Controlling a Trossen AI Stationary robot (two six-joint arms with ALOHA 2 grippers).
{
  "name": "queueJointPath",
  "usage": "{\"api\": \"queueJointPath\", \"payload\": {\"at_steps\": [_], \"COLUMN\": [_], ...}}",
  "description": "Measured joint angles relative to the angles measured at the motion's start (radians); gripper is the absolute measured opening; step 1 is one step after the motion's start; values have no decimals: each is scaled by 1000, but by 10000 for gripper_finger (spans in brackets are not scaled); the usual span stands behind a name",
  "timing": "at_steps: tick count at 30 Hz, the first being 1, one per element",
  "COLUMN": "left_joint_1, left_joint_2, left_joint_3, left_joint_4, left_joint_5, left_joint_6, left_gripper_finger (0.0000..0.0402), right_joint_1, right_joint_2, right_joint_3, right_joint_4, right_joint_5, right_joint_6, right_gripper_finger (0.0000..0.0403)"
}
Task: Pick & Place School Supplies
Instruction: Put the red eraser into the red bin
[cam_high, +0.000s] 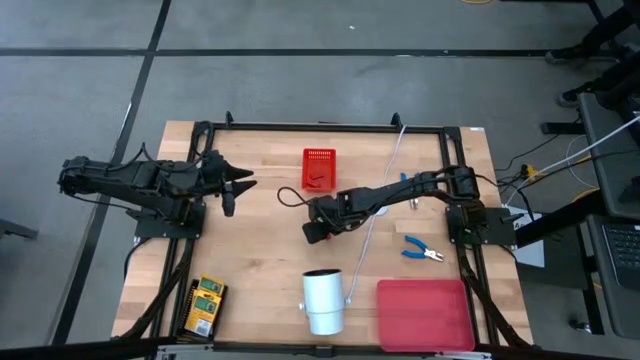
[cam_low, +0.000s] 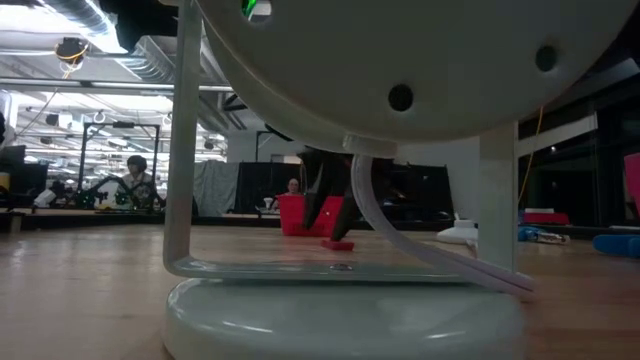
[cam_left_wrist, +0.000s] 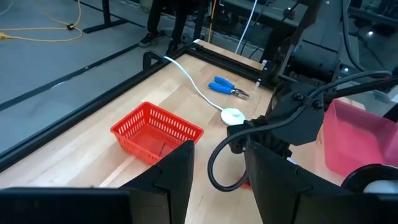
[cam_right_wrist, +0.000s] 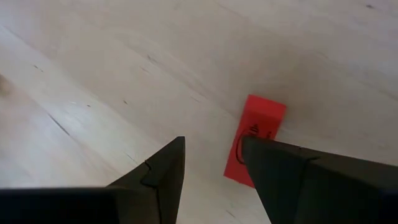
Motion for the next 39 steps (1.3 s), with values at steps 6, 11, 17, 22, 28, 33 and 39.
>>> {"api": "queueJointPath", "payload": {"at_steps": [6,11,17,22,28,33,39], "left_joint_1": [0,0,0,0,0,0,0], "left_joint_2": [1,1,1,1,1,1,1], "left_joint_3": [0,0,0,0,0,0,0], "left_joint_4": [-1,-1,-1,-1,0,0,0], "left_joint_5": [-8,-18,-19,-19,-18,-16,-15], "left_joint_6": [0,8,8,8,7,7,7], "left_gripper_finger": [143,143,143,143,143,143,143], "right_joint_1": [2,3,5,8,9,12,14], "right_joint_2": [-8,-40,-45,-46,-48,-53,-53], "right_joint_3": [-2,-10,-9,-9,-23,-47,-68], "right_joint_4": [-4,-48,-75,-70,-66,-50,-38], "right_joint_5": [-2,45,61,64,72,68,65], "right_joint_6": [-14,-5,-8,-7,-7,1,9], "right_gripper_finger": [171,171,171,171,171,171,171]}}
